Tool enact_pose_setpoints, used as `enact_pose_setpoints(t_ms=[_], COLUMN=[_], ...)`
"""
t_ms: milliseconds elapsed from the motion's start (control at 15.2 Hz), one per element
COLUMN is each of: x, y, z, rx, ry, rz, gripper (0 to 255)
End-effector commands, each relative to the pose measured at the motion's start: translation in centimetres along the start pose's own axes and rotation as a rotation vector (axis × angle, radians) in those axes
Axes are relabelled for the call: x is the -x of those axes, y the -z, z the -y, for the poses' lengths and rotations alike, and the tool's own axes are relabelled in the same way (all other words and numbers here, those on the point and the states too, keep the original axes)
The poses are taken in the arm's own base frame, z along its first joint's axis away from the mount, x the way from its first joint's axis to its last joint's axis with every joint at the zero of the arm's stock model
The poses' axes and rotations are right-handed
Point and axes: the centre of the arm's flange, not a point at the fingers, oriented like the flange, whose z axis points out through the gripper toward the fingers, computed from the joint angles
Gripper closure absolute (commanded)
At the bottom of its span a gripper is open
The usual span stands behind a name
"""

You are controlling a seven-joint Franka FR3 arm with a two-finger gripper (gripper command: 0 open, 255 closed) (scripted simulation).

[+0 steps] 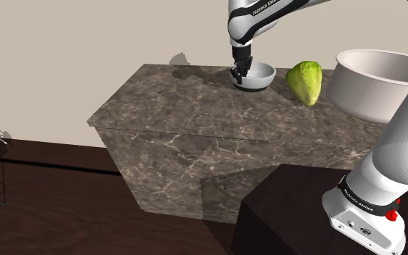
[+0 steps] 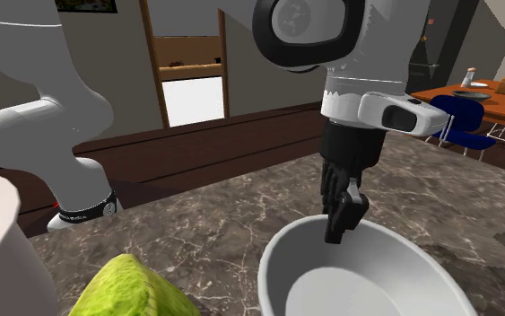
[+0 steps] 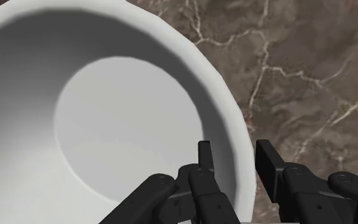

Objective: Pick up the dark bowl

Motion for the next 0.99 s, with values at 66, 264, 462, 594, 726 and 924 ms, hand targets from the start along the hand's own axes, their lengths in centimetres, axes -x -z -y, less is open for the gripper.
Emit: enact_pose_setpoints(t_ms=[66, 264, 462, 594, 726, 924], x=[0.0, 0.0, 0.0, 0.1, 0.2, 0.2], y=[-0.1, 0.0, 0.0, 1.0, 2.1, 3.6], z=[0.0, 0.0, 0.0, -0.2, -0.3, -0.5], rx=[0.0, 0.0, 0.0, 0.0, 0.0, 0.0], ry=[0.0, 0.0, 0.0, 0.0, 0.0, 0.0], rz=[0.0, 0.0, 0.0, 0.0, 0.0, 0.0], gripper=[255, 255, 255, 255, 255, 255])
